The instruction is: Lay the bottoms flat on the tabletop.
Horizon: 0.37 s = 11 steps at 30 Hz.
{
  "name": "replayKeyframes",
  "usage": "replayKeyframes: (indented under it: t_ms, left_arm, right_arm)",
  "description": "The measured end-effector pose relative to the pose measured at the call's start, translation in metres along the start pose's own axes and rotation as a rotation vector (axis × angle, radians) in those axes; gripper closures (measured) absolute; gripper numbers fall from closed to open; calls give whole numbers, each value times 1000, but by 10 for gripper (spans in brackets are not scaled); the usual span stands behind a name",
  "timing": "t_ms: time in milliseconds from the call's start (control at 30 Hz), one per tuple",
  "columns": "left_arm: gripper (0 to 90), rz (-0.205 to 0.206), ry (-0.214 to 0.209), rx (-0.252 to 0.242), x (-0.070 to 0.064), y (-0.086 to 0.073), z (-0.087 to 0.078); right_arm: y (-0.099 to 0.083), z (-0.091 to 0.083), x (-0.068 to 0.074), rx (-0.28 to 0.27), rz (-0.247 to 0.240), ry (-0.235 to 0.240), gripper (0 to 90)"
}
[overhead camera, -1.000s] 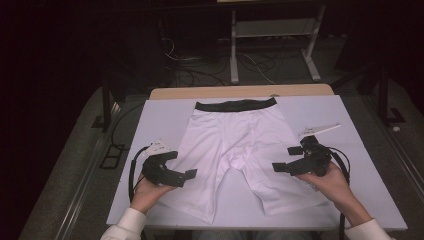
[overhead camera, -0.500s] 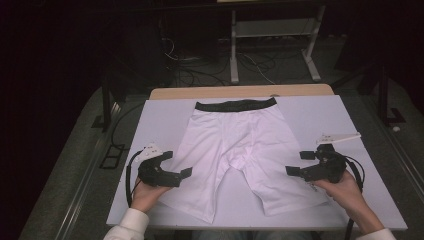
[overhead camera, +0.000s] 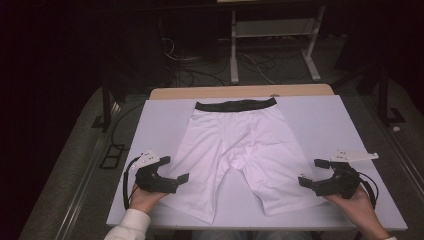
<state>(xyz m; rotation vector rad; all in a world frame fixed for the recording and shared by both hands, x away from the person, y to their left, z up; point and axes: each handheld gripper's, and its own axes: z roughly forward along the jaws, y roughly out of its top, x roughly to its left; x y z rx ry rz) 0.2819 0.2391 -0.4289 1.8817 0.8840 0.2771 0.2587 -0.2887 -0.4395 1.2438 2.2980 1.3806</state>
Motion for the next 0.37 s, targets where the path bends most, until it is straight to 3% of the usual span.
replayKeyframes:
  t_ms: [367]
  left_arm:
    - [0, 15, 10, -16, 0, -1, -4]
  right_arm:
    - [-12, -15, -10, -21, 3, -21, 0]
